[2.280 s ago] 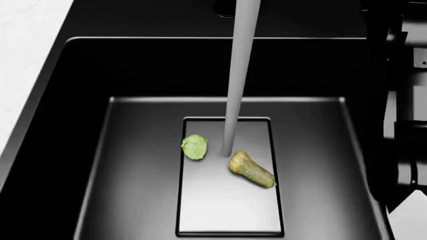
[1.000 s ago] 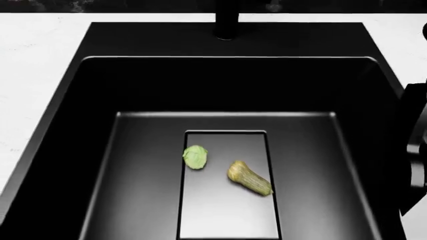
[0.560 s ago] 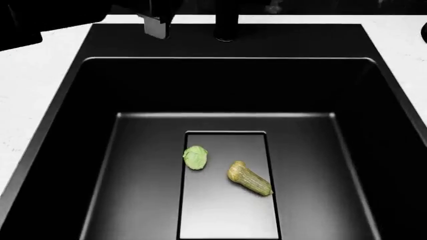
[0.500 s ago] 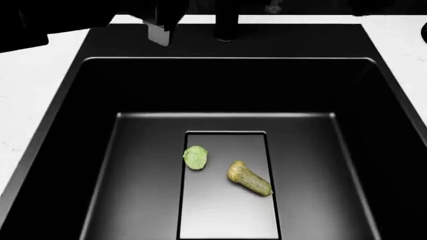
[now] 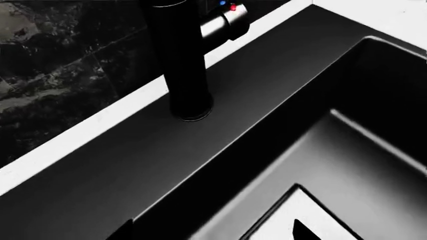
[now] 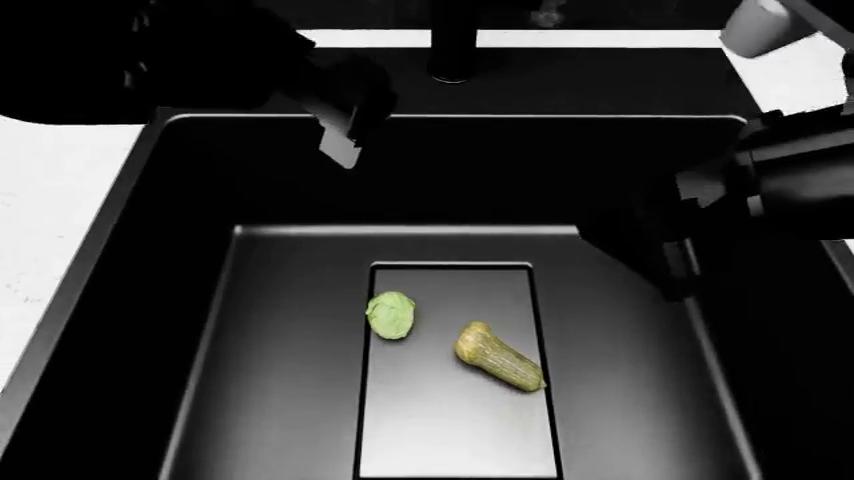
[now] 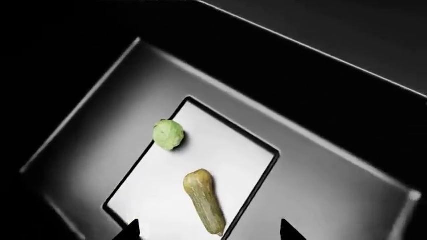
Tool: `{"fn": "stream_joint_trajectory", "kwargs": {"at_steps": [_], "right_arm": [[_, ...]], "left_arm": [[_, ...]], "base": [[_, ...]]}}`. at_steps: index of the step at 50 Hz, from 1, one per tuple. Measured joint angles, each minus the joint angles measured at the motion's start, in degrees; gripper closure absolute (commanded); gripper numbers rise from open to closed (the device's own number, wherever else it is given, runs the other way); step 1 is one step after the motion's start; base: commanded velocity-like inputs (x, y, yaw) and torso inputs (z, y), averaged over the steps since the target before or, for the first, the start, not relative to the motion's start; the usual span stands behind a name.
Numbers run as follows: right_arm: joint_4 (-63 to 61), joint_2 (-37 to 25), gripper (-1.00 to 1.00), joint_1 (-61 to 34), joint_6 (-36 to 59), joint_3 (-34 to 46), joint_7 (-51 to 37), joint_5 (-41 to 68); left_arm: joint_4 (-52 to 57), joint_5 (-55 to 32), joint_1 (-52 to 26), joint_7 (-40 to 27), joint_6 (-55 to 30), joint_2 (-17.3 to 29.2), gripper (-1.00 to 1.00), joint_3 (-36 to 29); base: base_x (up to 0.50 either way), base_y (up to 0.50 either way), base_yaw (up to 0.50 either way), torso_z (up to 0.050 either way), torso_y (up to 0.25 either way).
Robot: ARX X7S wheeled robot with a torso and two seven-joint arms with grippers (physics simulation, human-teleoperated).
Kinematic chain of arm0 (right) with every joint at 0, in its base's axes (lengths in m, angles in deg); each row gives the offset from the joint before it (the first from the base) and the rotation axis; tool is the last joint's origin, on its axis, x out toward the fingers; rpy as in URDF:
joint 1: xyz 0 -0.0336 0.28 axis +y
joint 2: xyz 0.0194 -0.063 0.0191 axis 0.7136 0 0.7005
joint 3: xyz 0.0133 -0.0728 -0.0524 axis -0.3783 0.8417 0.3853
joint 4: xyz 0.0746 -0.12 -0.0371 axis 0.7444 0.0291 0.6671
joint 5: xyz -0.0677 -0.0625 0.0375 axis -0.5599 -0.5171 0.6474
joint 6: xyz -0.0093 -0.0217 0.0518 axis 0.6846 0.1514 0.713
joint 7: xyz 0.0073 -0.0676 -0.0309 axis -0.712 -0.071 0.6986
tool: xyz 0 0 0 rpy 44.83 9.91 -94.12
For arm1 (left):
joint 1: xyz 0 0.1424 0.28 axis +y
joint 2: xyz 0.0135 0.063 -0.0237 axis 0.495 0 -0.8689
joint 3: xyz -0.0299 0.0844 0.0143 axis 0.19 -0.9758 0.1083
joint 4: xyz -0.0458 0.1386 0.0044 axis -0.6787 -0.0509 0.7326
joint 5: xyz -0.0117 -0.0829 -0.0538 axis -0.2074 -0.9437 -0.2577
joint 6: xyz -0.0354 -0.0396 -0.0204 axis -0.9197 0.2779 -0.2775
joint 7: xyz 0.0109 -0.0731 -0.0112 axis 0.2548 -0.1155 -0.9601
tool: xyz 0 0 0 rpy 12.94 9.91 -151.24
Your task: Pick up the fruits and vegetables and place them in the sink. Turn on the sink faucet to wash them. Then turn the sink off and put them in the tray.
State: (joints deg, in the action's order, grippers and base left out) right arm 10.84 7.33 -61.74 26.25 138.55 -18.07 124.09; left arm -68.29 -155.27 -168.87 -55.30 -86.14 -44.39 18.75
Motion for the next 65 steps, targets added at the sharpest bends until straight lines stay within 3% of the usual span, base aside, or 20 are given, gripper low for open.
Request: {"fn": "stream_joint_trajectory", "kwargs": {"at_steps": [13,32,46,65], "right_arm": [[-1.7,4.8,-1.0,6.5,-0.6,2.1,19.1,-21.4],[-4.2,14.9,-1.0,10.2,-8.4,14.6,45.5,-52.4],[-5.5,20.5,-1.0,12.2,-13.2,22.2,53.6,-62.4],[-4.1,25.1,-1.0,17.4,-19.1,29.9,56.4,-71.6]], "left_arm": [[0.3,3.2,1.3,2.7,-0.6,-1.8,-1.0,-3.4],[1.6,5.0,1.4,4.4,-0.9,-3.0,-1.0,-5.5],[2.2,5.4,1.8,4.5,-0.8,-2.8,-1.0,-6.0],[2.7,5.4,2.8,4.2,-0.5,-1.8,-1.0,-6.4]], "base": [[0.0,0.0,0.0,0.0,0.0],[0.0,0.0,0.0,0.0,0.0],[0.0,0.0,0.0,0.0,0.0],[0.0,0.0,0.0,0.0,0.0]]}}
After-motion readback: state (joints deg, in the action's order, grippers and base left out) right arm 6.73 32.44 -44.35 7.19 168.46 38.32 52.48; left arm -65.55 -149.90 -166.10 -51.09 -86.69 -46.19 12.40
